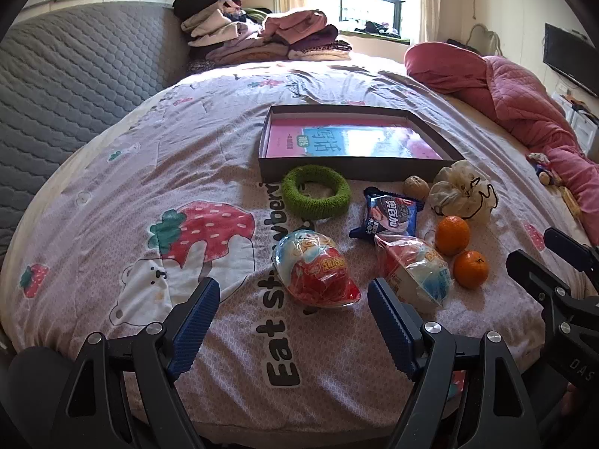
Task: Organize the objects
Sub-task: 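Move the left tool toward the wrapped candy egg while the right tool approaches an orange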
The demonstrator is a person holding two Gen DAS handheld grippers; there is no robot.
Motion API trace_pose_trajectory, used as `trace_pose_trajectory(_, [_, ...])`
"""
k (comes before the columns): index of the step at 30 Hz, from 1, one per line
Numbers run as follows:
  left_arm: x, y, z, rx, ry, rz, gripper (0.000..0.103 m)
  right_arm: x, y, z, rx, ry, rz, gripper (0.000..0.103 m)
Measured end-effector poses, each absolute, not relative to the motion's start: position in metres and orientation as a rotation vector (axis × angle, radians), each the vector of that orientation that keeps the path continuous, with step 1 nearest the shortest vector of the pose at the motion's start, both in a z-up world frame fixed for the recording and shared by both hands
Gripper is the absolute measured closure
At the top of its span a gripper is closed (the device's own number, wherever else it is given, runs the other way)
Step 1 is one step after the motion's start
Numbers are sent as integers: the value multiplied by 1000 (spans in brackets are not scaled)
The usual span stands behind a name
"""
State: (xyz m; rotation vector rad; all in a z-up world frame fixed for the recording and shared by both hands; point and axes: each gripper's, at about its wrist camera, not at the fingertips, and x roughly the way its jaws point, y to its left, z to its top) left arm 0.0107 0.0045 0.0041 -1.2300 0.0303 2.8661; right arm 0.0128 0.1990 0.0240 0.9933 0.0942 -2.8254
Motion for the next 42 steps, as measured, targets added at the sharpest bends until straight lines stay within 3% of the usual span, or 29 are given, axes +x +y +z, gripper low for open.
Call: trace_pose_trajectory(42, [-28, 2, -30, -1369, -102, 2775, 21, -27, 211, -29, 1178, 54, -2742, 32])
